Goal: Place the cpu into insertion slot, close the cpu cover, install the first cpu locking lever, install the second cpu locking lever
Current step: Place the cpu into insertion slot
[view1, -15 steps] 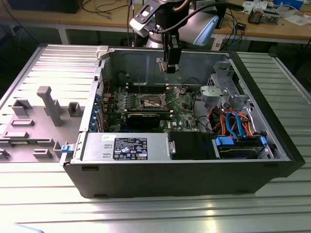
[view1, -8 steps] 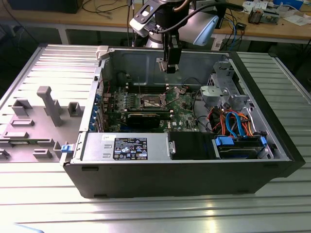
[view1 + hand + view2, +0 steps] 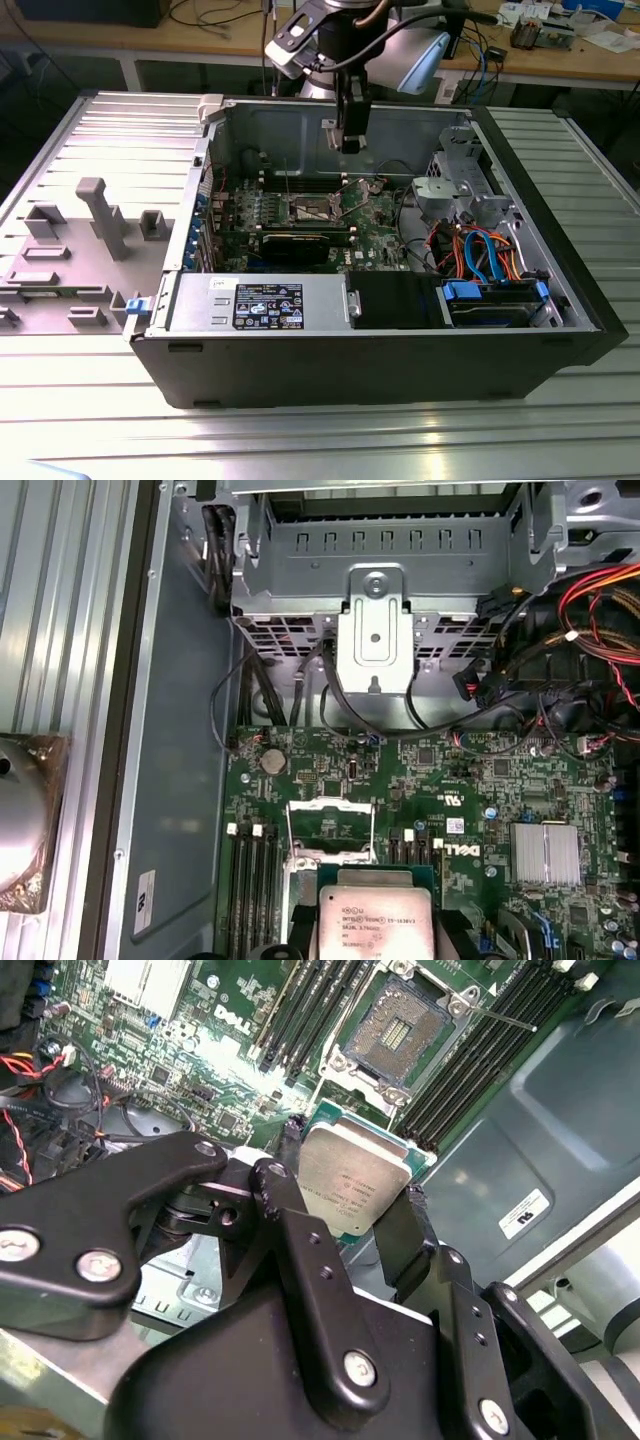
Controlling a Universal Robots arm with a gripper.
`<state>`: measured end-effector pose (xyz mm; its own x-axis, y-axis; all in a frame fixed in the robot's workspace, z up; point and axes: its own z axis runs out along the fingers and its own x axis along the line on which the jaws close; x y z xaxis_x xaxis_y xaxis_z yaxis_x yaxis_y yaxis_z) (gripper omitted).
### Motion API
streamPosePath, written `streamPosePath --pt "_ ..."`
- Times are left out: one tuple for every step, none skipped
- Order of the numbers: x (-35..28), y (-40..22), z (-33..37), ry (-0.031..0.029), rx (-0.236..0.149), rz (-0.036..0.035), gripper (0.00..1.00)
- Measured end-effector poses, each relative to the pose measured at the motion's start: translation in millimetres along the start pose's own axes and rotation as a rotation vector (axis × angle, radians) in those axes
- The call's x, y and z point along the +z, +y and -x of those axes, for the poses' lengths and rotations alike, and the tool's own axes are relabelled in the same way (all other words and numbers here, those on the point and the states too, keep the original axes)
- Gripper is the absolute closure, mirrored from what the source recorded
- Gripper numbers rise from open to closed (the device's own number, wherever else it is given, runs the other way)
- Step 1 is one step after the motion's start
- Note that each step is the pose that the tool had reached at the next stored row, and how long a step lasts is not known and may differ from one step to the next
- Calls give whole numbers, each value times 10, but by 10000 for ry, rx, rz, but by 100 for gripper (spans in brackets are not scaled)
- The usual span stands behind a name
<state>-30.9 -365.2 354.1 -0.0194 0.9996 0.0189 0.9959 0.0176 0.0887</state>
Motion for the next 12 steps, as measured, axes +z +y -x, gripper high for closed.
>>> streamPosePath --pt "5 -1 0 -7 74 1 46" --pt "9 -1 0 -15 161 3 46" --pt "13 -1 0 -23 253 4 46" --pt "17 -2 1 -33 365 6 46" --pt "23 -2 1 -45 498 9 46" --pt "26 -3 1 -52 585 11 46" --pt "28 -3 1 -58 641 11 46" --pt "30 -3 1 -67 735 13 46" --pt "30 -3 1 -72 798 14 46" --pt "31 -3 1 -72 809 15 46" --pt "31 -3 1 -72 814 15 46" --pt "31 -3 1 -73 814 15 46"
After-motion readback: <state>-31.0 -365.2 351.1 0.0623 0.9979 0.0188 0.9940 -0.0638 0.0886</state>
